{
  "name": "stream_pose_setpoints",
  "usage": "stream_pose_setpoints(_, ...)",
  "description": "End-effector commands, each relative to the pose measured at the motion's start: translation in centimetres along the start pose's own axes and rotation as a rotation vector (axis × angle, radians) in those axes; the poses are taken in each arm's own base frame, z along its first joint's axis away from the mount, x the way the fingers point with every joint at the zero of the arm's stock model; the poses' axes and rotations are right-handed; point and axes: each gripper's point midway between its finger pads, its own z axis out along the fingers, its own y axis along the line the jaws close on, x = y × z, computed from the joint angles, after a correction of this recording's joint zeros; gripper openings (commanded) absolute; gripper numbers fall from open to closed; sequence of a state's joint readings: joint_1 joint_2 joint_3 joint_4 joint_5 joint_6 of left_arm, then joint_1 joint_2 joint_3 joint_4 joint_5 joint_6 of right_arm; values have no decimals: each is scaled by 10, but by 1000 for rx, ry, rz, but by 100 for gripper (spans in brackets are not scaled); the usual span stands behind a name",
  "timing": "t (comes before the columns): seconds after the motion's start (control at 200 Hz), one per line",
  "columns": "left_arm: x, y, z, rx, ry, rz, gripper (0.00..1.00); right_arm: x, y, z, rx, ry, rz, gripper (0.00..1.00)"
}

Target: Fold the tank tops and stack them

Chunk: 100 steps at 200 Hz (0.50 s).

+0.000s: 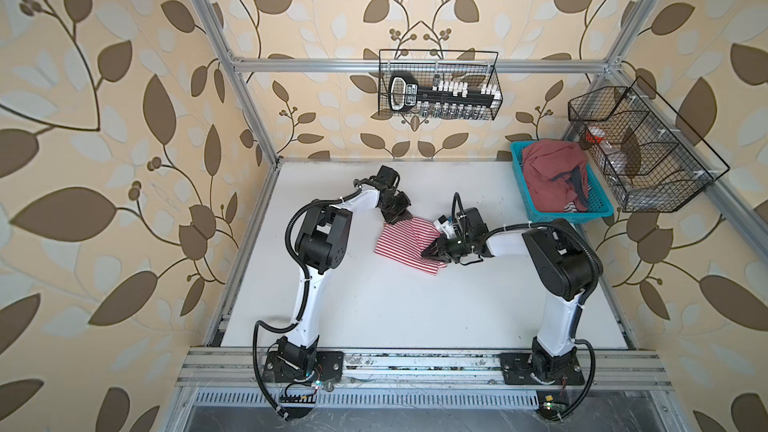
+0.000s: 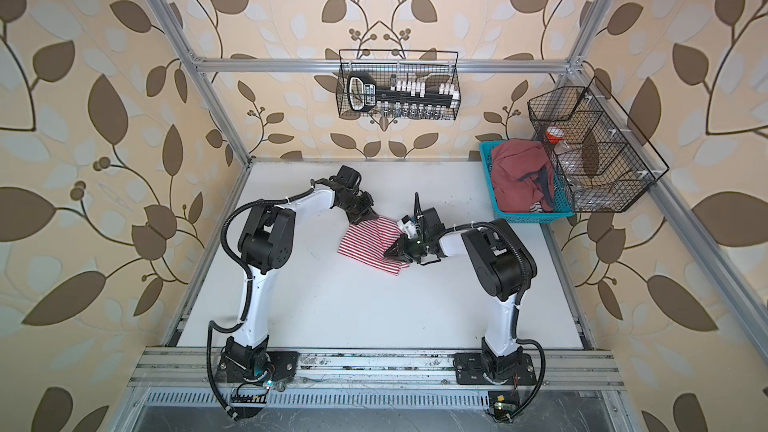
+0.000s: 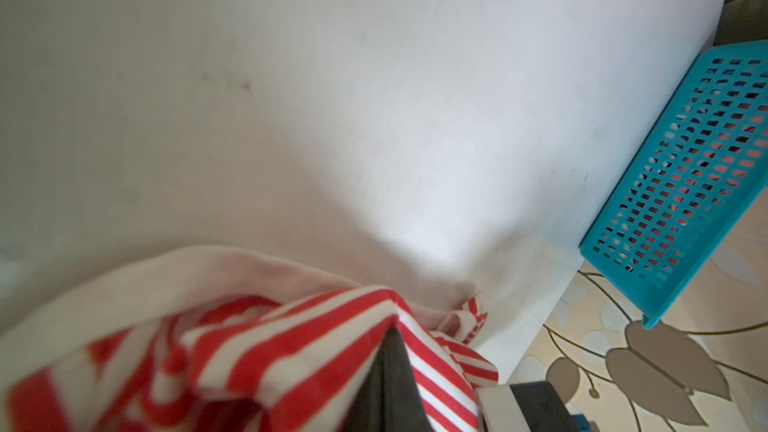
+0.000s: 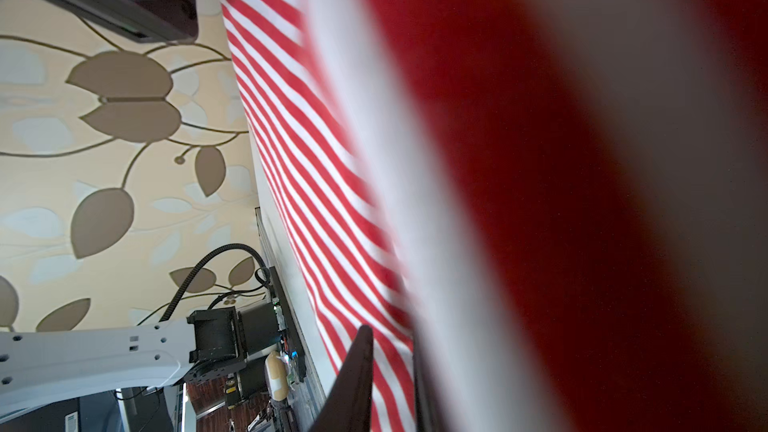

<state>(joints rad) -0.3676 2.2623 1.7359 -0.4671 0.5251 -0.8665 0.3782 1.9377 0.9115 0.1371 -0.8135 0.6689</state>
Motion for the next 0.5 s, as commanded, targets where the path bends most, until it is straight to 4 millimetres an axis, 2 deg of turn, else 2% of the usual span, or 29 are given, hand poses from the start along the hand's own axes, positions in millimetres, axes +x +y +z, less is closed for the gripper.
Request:
stream_pose_setpoints(0.0,-7,-22,-26,48,-28,40,6,2,4,-9,-6,3,12,24)
stream_pose_setpoints(0.13,2,-35,-59,56,-75,93,9,-23,27,-26,-56,-49,-12,27)
stream_pose_setpoints(0.27,15,-34,-85,53,-113,123,10,-45,32,-32,-89,-70,1,27)
stream_pose_setpoints(0.365,25,-23,-90,43,-120,121,10,-60,25,-30,-97,-81,27,27)
stream_pose_setpoints(0.495,37,4,-80,12,-94,94,11,-75,2,-25,-87,-89,91,27)
